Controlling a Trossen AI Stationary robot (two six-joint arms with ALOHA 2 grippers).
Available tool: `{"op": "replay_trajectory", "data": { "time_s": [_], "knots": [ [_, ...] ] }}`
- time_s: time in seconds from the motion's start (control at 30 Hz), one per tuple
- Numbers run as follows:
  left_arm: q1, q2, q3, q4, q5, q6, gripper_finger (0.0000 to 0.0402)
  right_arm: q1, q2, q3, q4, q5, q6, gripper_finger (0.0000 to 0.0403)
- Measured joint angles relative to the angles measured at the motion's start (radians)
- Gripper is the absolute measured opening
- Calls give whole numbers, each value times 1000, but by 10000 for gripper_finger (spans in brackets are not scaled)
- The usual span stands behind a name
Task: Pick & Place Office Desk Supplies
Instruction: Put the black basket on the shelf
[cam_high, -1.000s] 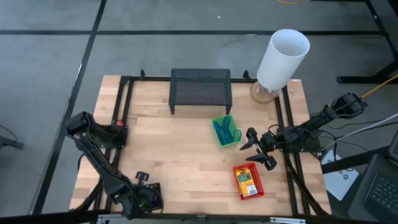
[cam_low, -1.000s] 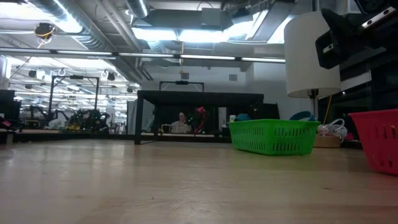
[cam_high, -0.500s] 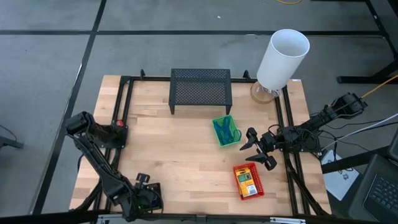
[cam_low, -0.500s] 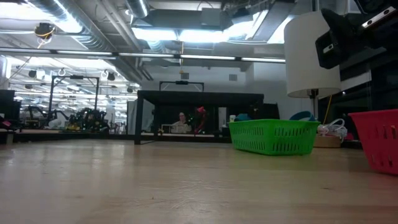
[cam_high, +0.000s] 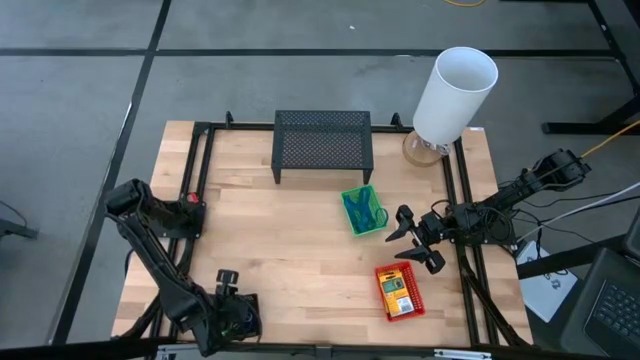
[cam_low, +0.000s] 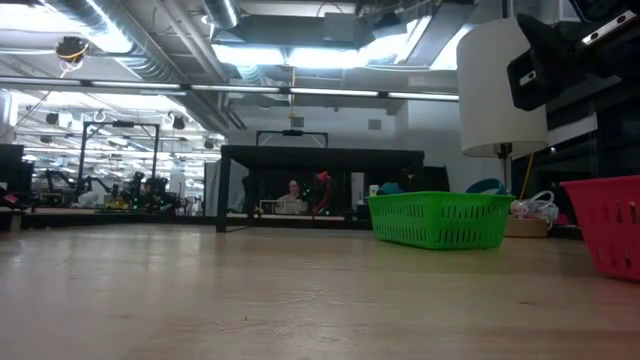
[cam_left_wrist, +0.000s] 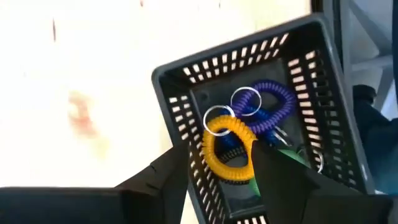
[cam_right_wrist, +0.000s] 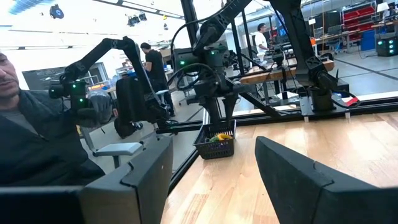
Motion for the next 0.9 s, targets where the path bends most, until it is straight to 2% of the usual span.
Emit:
{"op": "replay_trajectory", "data": {
  "time_s": [0.33, 0.63, 0.9],
  "knots": [
    [32, 0, 1, -74, 3, -11, 171, 0, 0, 0, 0, 0, 0, 229],
    [101, -1, -3, -71, 106, 76, 169, 0, 0, 0, 0, 0, 1, 229],
    [160, -80, -165, 37, 158, 102, 170, 0, 0, 0, 0, -6, 3, 229]
  ]
}}
